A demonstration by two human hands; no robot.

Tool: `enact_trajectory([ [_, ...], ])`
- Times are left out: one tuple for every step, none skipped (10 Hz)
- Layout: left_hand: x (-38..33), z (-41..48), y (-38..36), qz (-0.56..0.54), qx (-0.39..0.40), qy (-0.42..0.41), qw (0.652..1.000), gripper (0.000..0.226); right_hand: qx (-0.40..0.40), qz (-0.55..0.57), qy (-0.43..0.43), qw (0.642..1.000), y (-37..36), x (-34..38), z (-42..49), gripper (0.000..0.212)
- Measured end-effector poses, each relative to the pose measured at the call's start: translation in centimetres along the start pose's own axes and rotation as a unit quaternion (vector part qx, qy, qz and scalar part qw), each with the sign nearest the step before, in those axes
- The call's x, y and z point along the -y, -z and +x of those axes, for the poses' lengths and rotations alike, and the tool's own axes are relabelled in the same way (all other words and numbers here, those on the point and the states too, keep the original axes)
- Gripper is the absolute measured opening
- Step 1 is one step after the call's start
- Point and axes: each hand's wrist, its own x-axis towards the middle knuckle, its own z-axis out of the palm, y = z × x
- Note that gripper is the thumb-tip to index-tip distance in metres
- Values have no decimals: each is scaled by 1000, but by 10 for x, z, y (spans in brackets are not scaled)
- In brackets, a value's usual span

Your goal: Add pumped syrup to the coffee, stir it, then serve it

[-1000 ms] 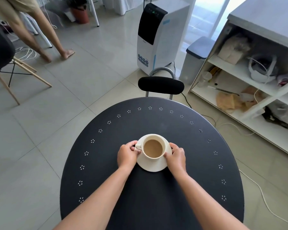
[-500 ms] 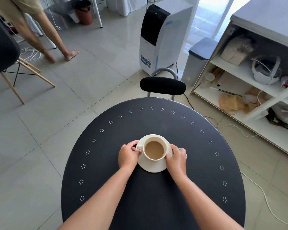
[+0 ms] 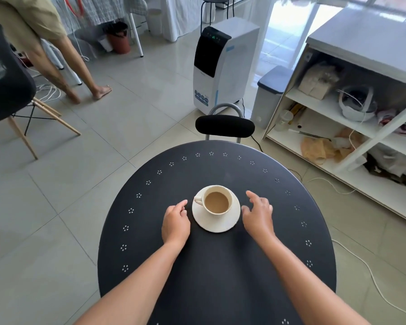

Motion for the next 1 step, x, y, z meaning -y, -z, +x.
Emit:
enact_trajectory([
  [13,-18,8,104,-35,-66,992,43,-53,74,73,993,43,30,-14,41],
])
